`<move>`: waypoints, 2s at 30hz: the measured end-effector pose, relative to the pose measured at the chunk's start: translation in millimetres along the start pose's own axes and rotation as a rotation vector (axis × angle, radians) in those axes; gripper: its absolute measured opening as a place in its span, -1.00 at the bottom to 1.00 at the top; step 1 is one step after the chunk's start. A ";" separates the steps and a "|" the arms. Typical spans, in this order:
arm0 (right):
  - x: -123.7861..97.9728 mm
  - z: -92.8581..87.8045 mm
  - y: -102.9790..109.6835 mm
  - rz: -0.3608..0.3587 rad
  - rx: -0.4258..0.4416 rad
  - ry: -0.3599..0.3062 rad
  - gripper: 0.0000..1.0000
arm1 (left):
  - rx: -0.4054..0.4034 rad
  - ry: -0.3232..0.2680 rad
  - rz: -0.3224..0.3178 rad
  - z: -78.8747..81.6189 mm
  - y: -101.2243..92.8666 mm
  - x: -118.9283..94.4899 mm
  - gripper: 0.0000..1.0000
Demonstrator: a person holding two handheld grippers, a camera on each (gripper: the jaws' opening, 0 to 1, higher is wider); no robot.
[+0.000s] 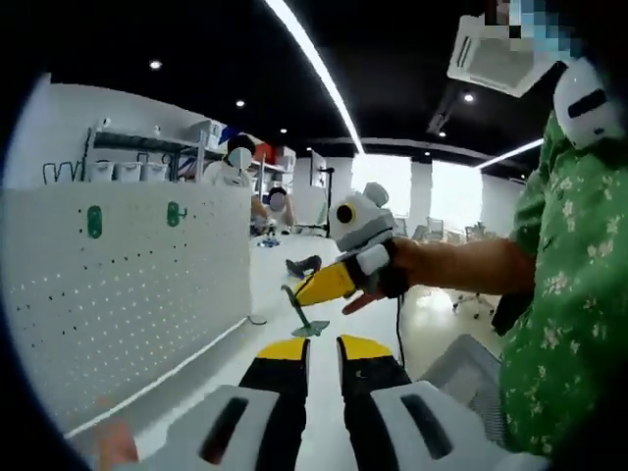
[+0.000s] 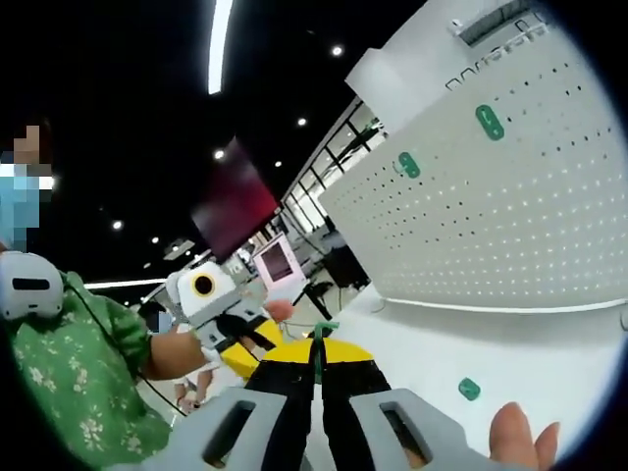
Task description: Insert the hook assembly into the mounting plate slot until the hook locks in place.
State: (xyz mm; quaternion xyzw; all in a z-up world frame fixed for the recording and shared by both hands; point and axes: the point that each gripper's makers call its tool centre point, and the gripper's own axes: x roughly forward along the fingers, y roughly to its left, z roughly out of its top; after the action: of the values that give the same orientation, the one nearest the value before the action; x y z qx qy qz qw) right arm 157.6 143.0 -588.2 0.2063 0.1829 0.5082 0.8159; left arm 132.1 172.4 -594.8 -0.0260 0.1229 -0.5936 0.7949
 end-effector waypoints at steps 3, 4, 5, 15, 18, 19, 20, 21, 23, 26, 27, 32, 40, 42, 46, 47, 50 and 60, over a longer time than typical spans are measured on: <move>-0.4 2.3 2.2 -0.011 -0.049 -0.006 -0.99 | -0.135 -0.010 -0.012 1.5 2.5 -0.3 -0.73; -0.4 3.3 3.0 -0.013 -0.061 -0.009 -0.99 | -0.176 -0.019 -0.020 3.1 2.6 -0.2 -0.73; -0.2 5.8 4.9 -0.014 -0.086 -0.020 -0.99 | -0.210 -0.012 -0.021 2.0 2.9 -0.1 -0.74; 6.1 15.1 19.6 -0.040 -0.266 -0.051 -0.99 | -0.581 -0.103 -0.055 10.6 11.0 -2.0 -0.77; 8.1 15.5 24.3 -0.036 -0.305 -0.050 -0.99 | -0.585 -0.099 -0.054 8.7 11.1 -1.9 -0.78; 8.5 15.8 25.2 -0.036 -0.323 -0.050 -0.99 | -0.595 -0.096 -0.056 7.9 10.6 -1.8 -0.79; 9.3 15.2 27.1 -0.032 -0.338 -0.046 -0.99 | -0.608 -0.099 -0.063 8.0 9.7 -1.6 -0.79; 9.7 15.6 27.6 -0.035 -0.358 -0.046 -0.99 | -0.621 -0.097 -0.070 7.6 8.6 -1.4 -0.80; 10.8 15.1 31.5 -0.026 -0.391 -0.043 -0.99 | -0.643 -0.108 -0.076 9.1 7.9 -1.7 -0.83; 11.2 16.4 35.8 -0.020 -0.441 -0.050 -0.99 | -0.666 -0.106 -0.087 9.4 6.8 -2.2 -0.85; 11.2 15.9 37.9 -0.013 -0.464 -0.047 -0.99 | -0.676 -0.111 -0.092 10.3 6.6 -2.3 -0.86; 11.6 15.7 44.0 0.001 -0.535 -0.049 -0.99 | -0.710 -0.111 -0.115 11.2 3.7 -2.8 -0.89; 10.0 15.1 54.5 0.064 -0.586 -0.070 -0.99 | -0.773 -0.088 -0.193 10.4 -8.4 -4.4 -0.92; 9.7 15.2 55.2 0.069 -0.587 -0.071 -0.99 | -0.778 -0.090 -0.206 10.7 -10.4 -4.5 -0.91; 8.2 17.2 58.7 0.079 -0.598 -0.084 -0.99 | -0.814 -0.112 -0.260 14.2 -16.4 -5.0 -0.88; 8.5 16.2 58.6 0.081 -0.598 -0.079 -0.99 | -0.814 -0.116 -0.261 15.1 -16.8 -4.3 -0.85; 8.9 15.1 59.8 0.084 -0.599 -0.077 -0.99 | -0.827 -0.112 -0.265 14.3 -17.6 -2.4 -0.89; 11.3 9.3 54.4 0.055 -0.542 -0.024 -0.95 | -0.800 -0.162 -0.162 13.0 -0.7 -5.4 -0.95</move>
State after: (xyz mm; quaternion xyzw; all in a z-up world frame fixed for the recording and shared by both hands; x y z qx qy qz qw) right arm 126.0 173.5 -553.0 -0.0087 0.0248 0.5582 0.8293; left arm 132.9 176.0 -581.2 -0.3888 0.2785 -0.5556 0.6801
